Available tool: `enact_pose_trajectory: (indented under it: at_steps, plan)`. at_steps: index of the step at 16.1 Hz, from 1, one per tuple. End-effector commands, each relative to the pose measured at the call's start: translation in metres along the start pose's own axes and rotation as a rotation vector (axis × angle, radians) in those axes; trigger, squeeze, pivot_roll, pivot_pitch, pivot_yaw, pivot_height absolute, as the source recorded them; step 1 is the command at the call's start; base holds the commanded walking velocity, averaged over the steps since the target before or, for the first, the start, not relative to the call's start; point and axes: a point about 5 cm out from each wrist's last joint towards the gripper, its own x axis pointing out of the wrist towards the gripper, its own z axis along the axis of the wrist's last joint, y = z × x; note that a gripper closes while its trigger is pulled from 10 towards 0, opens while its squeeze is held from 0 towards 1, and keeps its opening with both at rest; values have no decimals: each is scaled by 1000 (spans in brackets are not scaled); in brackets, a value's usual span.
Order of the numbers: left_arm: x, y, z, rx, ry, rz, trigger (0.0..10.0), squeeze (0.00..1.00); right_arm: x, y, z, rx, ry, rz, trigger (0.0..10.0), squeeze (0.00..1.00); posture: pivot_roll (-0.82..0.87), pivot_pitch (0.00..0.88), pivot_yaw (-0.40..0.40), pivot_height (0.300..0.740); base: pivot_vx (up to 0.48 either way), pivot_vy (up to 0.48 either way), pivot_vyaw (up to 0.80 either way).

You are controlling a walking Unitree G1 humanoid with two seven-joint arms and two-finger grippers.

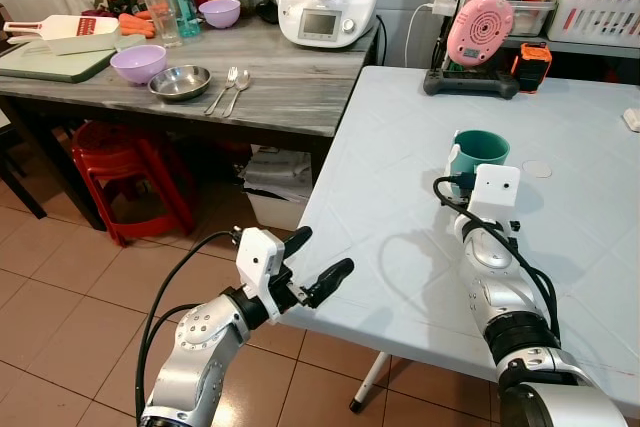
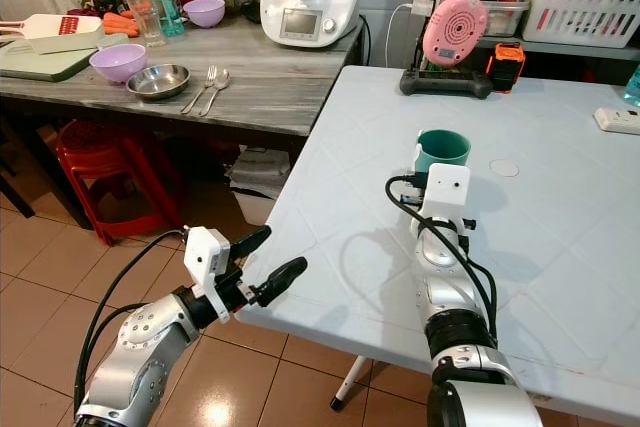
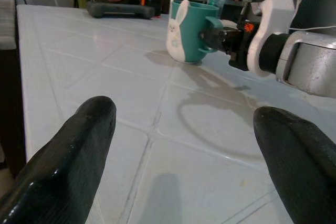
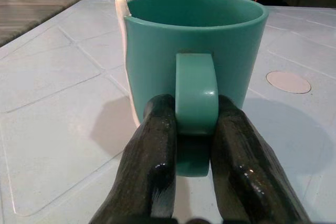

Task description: Setting the table

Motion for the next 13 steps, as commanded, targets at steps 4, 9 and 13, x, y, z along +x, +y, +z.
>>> enact_pose_trajectory:
  at_steps: [4,9,13]
  plan:
    - [3,0,4,2,-7,-15,10000,0,3,1,8,5,-32,5,0,0,-50,0,49,740,0,0,0]
    - [1,1,5,14,-26,23,10000,0,-15,5,13,13,-111,53,0,0,-48,0,37,740,0,0,0]
    - [-3,15,4,24,-17,150,10000,0,-52,10,18,67,-188,127,10000,0,-61,0,34,740,0,0,0]
